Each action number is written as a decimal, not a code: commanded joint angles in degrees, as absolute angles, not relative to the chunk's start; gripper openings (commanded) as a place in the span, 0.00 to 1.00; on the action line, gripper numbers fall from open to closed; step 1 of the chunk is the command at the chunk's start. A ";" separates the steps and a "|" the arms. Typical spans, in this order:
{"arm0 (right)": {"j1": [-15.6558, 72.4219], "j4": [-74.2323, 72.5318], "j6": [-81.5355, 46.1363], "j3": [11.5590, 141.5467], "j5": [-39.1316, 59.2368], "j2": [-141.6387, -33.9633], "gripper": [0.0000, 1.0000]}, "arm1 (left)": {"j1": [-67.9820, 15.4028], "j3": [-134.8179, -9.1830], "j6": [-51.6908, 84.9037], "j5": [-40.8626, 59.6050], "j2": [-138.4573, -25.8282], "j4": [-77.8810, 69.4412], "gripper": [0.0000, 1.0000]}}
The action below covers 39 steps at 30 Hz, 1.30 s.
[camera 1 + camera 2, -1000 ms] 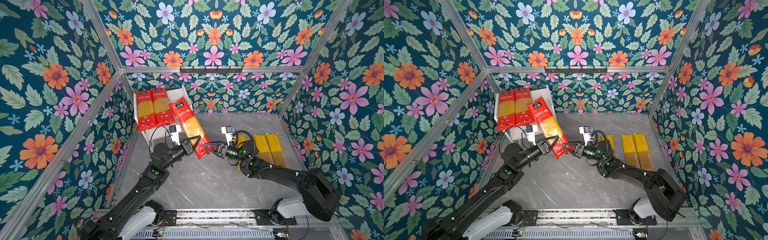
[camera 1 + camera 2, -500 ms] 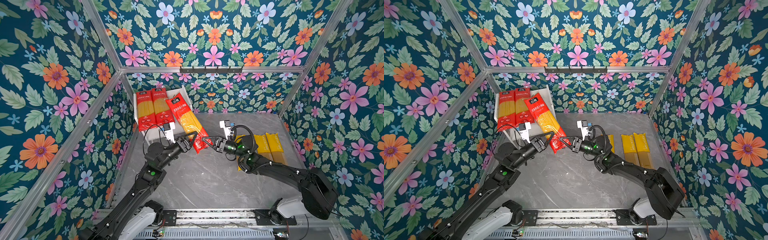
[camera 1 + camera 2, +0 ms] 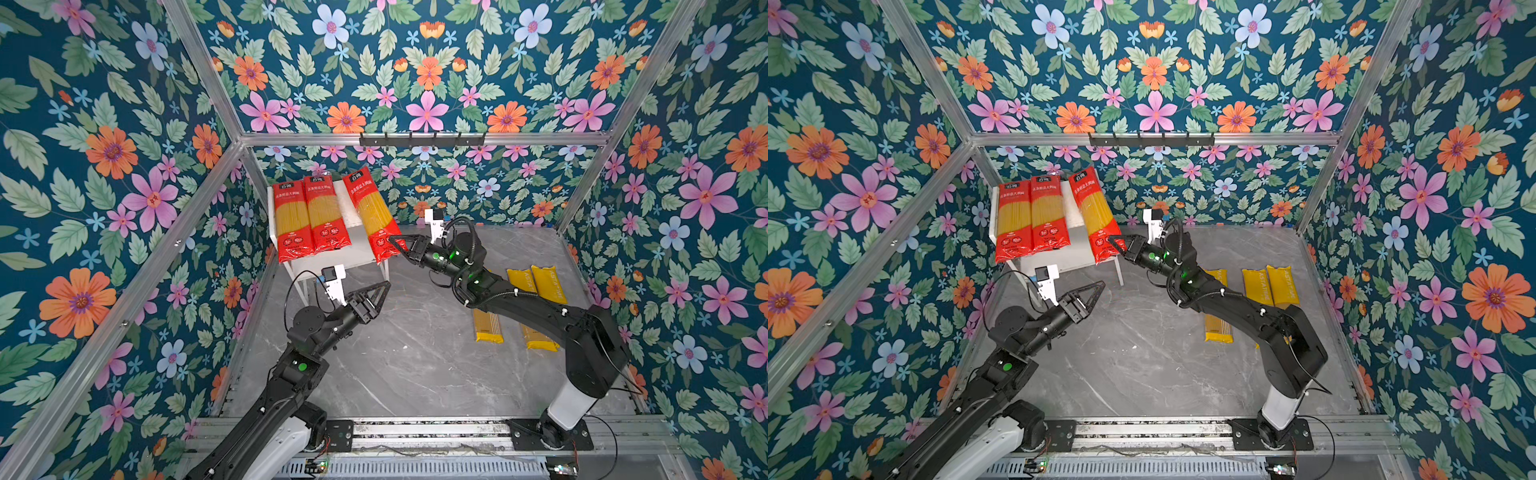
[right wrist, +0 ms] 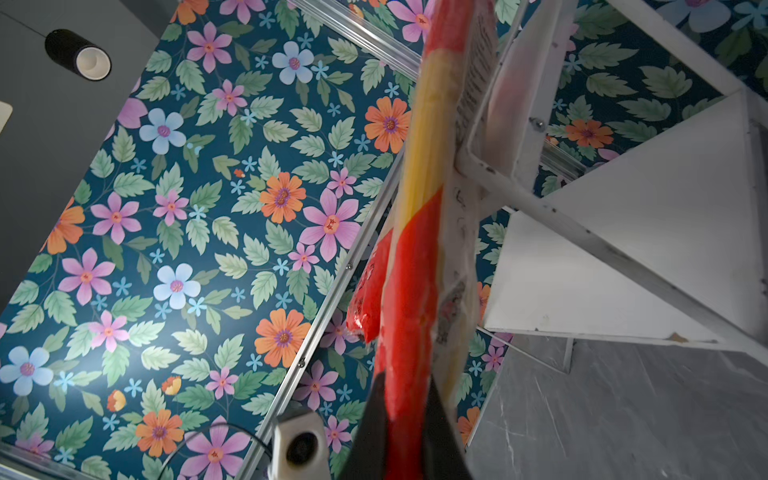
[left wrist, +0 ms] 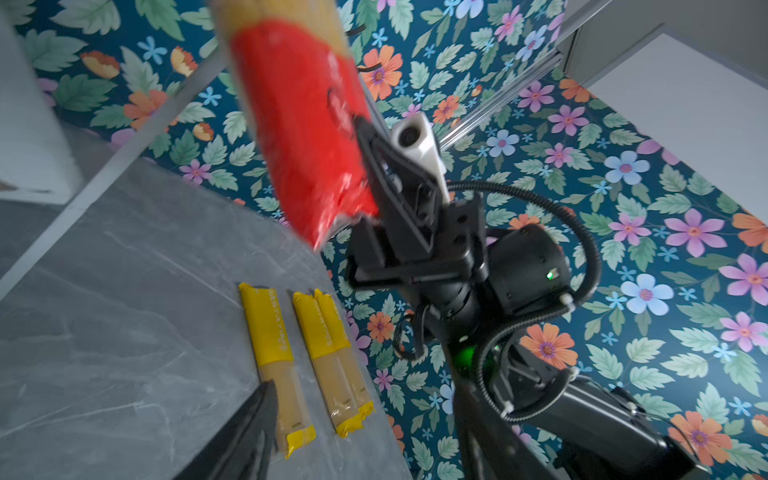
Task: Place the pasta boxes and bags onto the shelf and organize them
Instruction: 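Release the bag with the left gripper while the right gripper pushes it flat, then withdraw the right gripper and move it to the yellow PASTATIME packs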
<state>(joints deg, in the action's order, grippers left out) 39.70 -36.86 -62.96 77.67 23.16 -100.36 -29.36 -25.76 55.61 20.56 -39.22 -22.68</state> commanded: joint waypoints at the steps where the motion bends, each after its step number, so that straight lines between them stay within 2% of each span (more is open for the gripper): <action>1: 39.88 -37.17 -67.43 83.05 20.84 -102.35 0.00 | -30.29 -21.31 56.24 16.53 -36.54 -21.43 0.69; 8: 40.56 -31.29 -74.30 90.95 17.96 -107.25 0.00 | -32.15 -10.61 59.69 12.97 -32.42 -23.29 0.68; 12: 41.09 -31.16 -79.75 94.99 17.01 -111.04 0.00 | -32.87 -10.40 58.51 11.77 -32.84 -23.38 0.68; 18: 42.70 -27.99 -81.02 101.18 17.15 -114.69 0.00 | -33.13 -11.52 57.04 12.16 -36.55 -25.14 0.68; 27: 43.44 -26.88 -81.47 101.73 17.84 -116.20 0.00 | -33.81 -12.46 56.80 13.40 -42.64 -30.47 0.67; 31: 43.24 -26.94 -80.89 101.30 19.94 -115.84 0.13 | -34.27 -12.74 56.32 13.16 -43.67 -30.72 0.67; 34: 42.88 -27.31 -79.80 101.19 22.25 -115.05 0.34 | -34.66 -12.83 56.18 12.85 -44.63 -31.30 0.67; 36: 42.65 -27.56 -78.32 99.71 23.26 -113.58 0.41 | -35.18 -13.07 56.09 12.66 -45.52 -31.95 0.67; 39: 42.24 -28.60 -76.65 94.97 23.64 -110.12 0.47 | -37.08 -13.89 54.74 11.03 -46.89 -32.96 0.67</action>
